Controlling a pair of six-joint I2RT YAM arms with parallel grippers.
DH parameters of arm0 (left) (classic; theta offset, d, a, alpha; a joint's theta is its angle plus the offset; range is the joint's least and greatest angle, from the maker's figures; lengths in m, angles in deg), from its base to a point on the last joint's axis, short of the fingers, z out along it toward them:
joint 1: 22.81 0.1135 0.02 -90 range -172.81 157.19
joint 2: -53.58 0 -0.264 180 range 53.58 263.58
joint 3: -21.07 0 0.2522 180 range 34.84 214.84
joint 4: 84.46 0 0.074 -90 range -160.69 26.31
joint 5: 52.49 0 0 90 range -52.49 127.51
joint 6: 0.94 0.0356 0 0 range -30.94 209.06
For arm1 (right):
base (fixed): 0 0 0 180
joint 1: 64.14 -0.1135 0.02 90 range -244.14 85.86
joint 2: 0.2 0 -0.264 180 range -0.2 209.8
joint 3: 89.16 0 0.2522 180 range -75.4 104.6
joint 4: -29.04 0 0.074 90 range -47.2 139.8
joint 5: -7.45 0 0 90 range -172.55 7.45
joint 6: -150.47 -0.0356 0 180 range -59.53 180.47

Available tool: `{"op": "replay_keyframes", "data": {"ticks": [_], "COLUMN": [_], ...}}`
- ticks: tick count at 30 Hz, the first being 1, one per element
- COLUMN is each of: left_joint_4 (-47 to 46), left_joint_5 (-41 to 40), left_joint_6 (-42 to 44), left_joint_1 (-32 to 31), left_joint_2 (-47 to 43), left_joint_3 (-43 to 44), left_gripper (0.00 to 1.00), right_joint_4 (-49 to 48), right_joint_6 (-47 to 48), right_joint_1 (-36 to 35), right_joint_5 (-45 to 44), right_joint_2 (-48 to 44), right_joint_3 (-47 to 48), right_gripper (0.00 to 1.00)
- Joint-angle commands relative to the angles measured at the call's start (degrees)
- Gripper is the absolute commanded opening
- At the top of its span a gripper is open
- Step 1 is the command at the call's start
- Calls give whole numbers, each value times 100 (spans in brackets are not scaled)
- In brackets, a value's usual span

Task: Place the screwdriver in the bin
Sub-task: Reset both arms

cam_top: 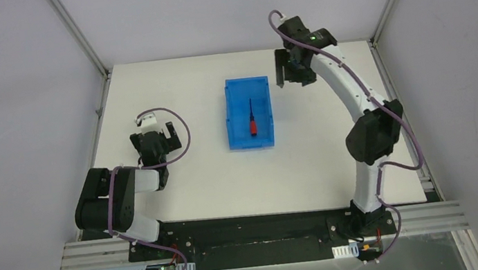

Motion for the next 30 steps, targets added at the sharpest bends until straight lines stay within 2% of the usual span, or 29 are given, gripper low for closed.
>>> {"op": "replay_keyframes", "data": {"ticks": [1,5,8,12,13,15,18,23,30], "left_joint_4": [-107,-105,-108,-110,-108,-108,-108,-108,-108], "left_joint_5": [-74,-74,-74,-72,-74,-75,-79,-74,-74], "left_joint_6": [-29,-30,-31,-31,-29,-28,-29,-29,-29], "left_joint_1": [27,25,24,28,30,29,29,24,24], "left_joint_2": [-4,-6,-4,-4,-4,-4,-5,-6,-4], "left_joint_3": [83,85,78,82,76,75,75,76,80], "left_gripper": [99,99,99,99,99,99,99,99,99], "right_joint_4": [-1079,-1391,-1483,-1736,-1859,-2018,-1967,-2003,-2002], "right_joint_6": [497,1017,1299,1467,1531,1670,1938,2190,2528], "right_joint_1": [777,1518,2073,2750,2959,3196,3386,3472,3478], "right_joint_5": [71,163,426,636,807,1046,1597,2008,2098], "right_joint_2": [-1099,-1577,-1728,-1761,-1775,-1756,-1667,-1654,-1736], "right_joint_3": [-1297,-2165,-2539,-2859,-2960,-3057,-3046,-3099,-3138], "right_gripper": [71,75,89,93,98,98,98,98,99]}}
